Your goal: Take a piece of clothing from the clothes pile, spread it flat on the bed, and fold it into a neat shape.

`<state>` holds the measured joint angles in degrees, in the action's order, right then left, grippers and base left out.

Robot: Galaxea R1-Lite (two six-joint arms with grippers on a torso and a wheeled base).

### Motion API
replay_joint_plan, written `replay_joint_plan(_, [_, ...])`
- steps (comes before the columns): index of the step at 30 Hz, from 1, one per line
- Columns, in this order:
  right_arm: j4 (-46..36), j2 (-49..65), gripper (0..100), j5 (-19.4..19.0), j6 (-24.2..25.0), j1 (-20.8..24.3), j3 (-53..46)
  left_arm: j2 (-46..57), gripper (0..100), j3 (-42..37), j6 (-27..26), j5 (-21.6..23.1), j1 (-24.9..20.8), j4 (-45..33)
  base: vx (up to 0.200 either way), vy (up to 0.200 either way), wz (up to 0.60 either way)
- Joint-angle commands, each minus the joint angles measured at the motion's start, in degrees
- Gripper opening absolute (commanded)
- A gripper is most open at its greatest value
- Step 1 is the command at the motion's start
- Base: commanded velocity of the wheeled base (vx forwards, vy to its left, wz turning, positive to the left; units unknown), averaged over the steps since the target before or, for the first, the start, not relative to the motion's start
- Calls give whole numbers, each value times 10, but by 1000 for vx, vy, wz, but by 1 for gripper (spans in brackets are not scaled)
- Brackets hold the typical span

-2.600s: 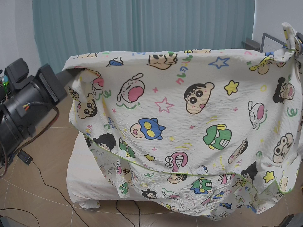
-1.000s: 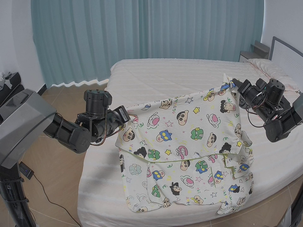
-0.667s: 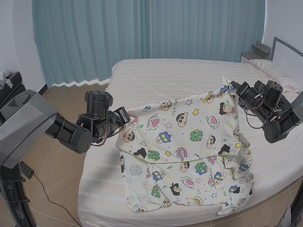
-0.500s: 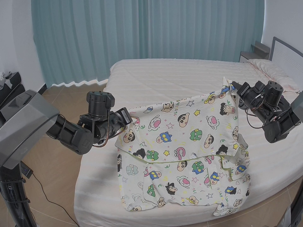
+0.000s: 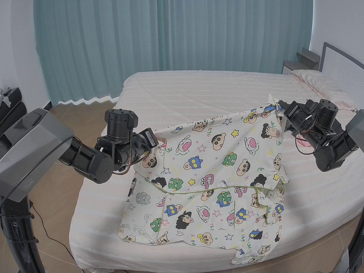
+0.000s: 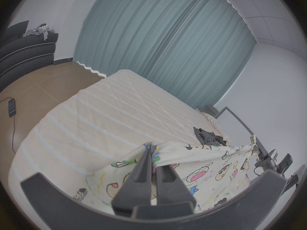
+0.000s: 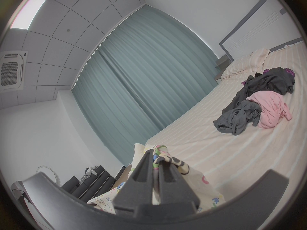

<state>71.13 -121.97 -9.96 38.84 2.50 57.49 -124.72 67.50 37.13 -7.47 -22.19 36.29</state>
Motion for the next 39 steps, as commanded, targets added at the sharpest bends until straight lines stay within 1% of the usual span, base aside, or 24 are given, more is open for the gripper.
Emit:
replay_joint_plan(1, [-3,-35,0,5,0,5,18,-32,0,30,-1,-11,12,-1,0,0,0])
replay_joint_plan(2, [-5,-50,0,16,0,5,32,-41,0,41,-2,-15,17,-3,0,0,0])
replay_joint_plan(4, [-6,-65,0,23,-1,5,48,-47,0,48,-2,-17,24,-3,0,0,0])
replay_joint_plan(9, [-6,-83,0,24,0,8,62,-56,0,63,-2,-17,36,-3,0,0,0])
replay_joint_plan(11, [-15,-105,0,24,-1,15,87,-69,0,85,-13,-18,51,-17,0,0,0])
replay_joint_plan(13, [-22,-112,0,25,-1,19,96,-71,0,90,-17,-18,54,-25,0,0,0])
replay_joint_plan(16, [-47,-127,0,36,0,29,125,-80,0,107,-25,-18,61,-52,0,0,0])
replay_joint_plan(19, [-62,-144,0,47,0,36,155,-96,0,142,-25,-18,70,-78,0,0,0])
replay_joint_plan(24, [-63,-153,0,52,0,43,162,-115,0,163,-25,-22,75,-91,0,0,0])
replay_joint_plan(31, [-63,-159,0,54,0,44,162,-126,0,166,-20,-25,78,-90,0,0,0])
replay_joint_plan(36, [-64,-170,0,55,0,44,172,-136,0,183,-20,-25,80,-97,200,0,0])
replay_joint_plan(39, [-69,-187,0,58,0,44,189,-146,0,203,-20,-25,79,-115,200,0,0])
